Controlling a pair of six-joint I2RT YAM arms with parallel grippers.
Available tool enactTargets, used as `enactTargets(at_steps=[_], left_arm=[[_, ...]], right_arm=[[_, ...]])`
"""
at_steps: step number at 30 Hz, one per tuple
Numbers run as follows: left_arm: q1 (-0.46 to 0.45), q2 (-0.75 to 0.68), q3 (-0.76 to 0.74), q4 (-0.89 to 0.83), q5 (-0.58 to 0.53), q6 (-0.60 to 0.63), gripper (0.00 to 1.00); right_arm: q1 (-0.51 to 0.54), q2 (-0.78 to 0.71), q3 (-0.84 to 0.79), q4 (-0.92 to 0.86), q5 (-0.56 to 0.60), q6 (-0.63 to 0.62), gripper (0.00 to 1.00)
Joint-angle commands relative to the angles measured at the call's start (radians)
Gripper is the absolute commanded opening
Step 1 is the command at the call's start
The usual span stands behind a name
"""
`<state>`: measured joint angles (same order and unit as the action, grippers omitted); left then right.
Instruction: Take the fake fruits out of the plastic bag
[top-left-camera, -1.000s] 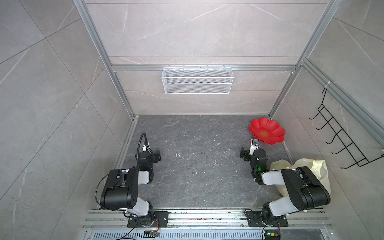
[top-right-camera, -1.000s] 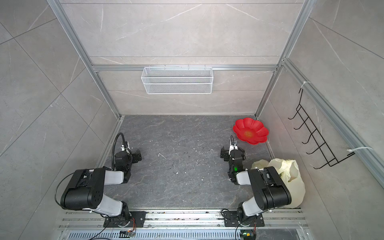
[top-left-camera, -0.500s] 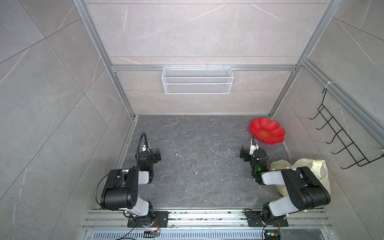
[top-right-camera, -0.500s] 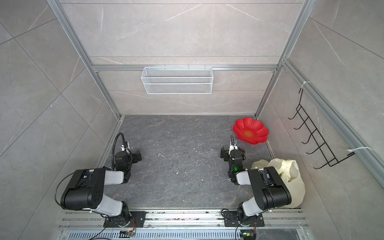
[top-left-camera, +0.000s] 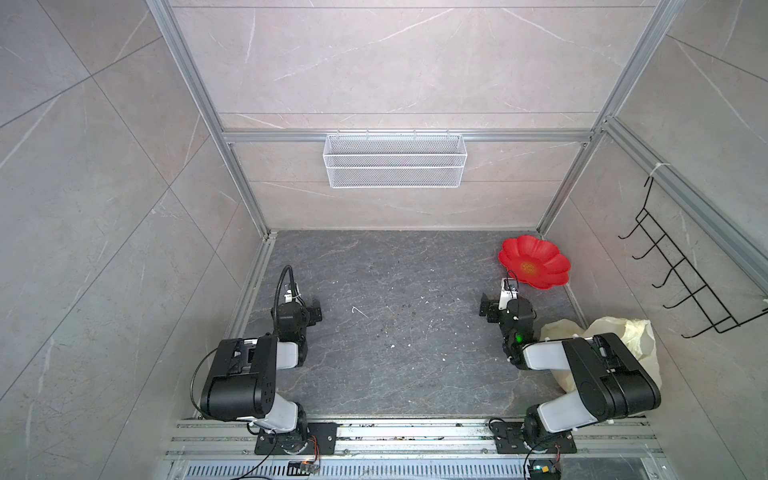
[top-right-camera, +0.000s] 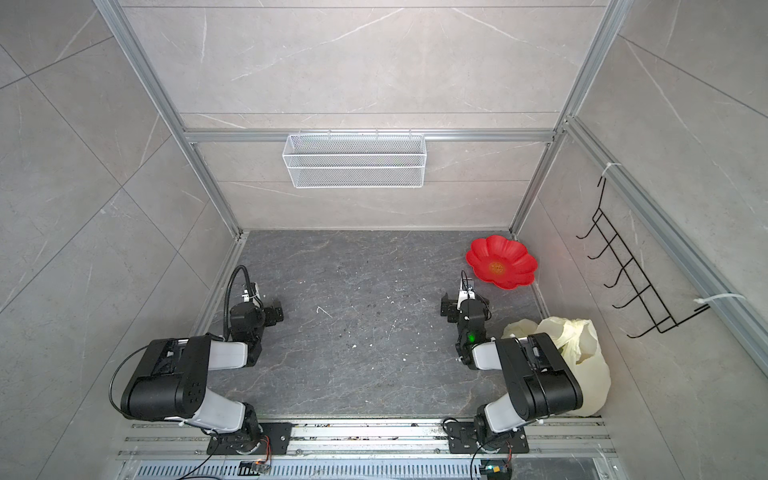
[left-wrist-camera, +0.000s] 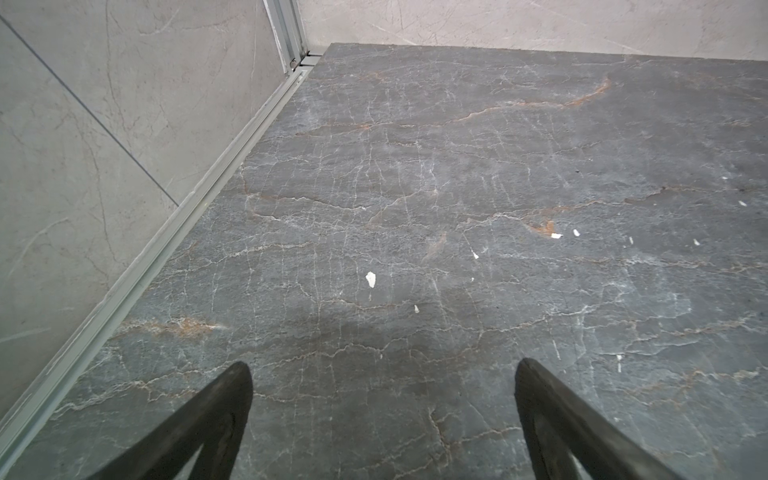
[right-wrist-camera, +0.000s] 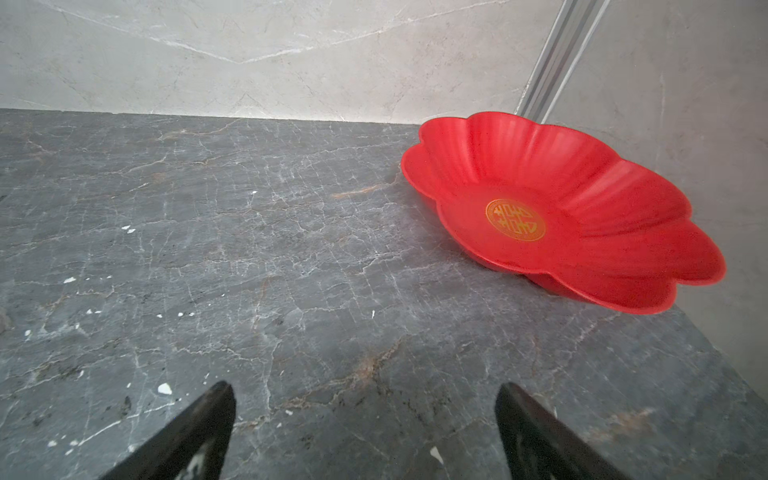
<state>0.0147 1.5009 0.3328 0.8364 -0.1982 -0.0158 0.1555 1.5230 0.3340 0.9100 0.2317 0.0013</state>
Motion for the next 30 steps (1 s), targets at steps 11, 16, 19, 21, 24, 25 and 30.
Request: enactTargets(at_steps=[11,16,19,21,24,25,30], left_arm=[[-0.227,-0.58,-0.017,-0.33,-0.181,0.008,1.0],[-0.254,-0.745,0.086,-0.713,-0.27,-0.37,1.0],[-0.254,-0.804,0.165,-0.977,-0.307,-0.57,1.0],[-0.253,-0.843,0.204,-1.153,-0.319,-0.7,1.0],[-0.254,-0.906,0.168,-1.172,-0.23,-0.703,1.0],[-0.253,-0.929,0.146,-1.143,-0.181,-0.679,1.0],[-0.254,-0.97,0.068,-1.062,-0.038,-0.592,1.0]], right_arm=[[0.112,-0.441,0.107,-0.384,-0.283,-0.039,1.0],[0.149,-0.602,0.311,-0.706,-0.327,0.168,1.0],[0.15,-0.671,0.442,-0.901,-0.299,0.299,1.0],[0.149,-0.694,0.549,-1.053,-0.277,0.346,0.99],[0.148,-0.687,0.717,-1.286,-0.207,0.405,0.99],[0.148,-0.676,0.782,-1.386,-0.155,0.453,1.0],[0.148,-0.626,1.02,-1.71,-0.053,0.427,0.99]])
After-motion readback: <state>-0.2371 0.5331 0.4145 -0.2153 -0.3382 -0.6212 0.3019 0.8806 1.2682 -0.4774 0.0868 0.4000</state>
